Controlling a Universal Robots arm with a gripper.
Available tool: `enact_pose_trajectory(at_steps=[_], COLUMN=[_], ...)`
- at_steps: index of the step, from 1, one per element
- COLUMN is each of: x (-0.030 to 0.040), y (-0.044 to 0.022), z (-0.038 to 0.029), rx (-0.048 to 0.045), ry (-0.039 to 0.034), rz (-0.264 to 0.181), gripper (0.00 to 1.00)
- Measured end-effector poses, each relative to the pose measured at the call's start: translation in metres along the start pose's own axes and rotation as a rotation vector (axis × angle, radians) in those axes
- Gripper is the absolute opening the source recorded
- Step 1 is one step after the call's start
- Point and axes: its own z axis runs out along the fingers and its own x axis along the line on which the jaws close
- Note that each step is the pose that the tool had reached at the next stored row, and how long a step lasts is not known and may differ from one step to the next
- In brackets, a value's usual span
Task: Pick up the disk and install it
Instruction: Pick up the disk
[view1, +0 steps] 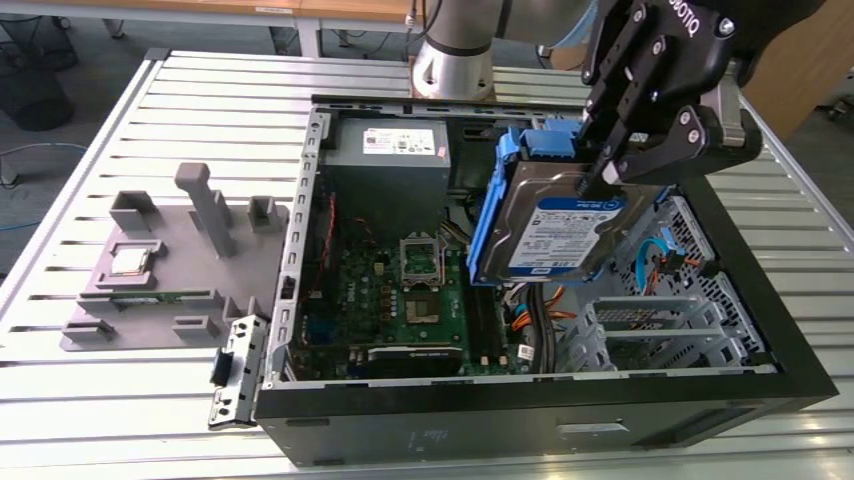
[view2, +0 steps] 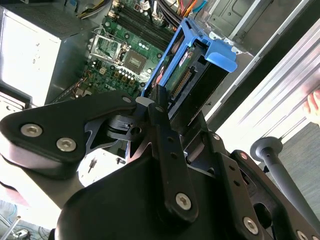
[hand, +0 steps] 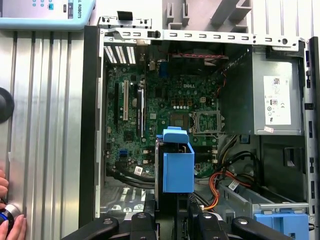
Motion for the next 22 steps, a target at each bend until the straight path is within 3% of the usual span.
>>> enact_pose_trajectory(at_steps=[3,8,22], x=[0.0,0.0017,0.0194], y=[-0.0053,-0.0086,-0.0114], z=[-0.0003,-0.0007,-0.0022], rx=[0.0,0.0,0.0], ry=[0.0,-0.0001,-0.0001], rz=[0.0,0.0,0.0], gripper=[0.35,0.35,0.35])
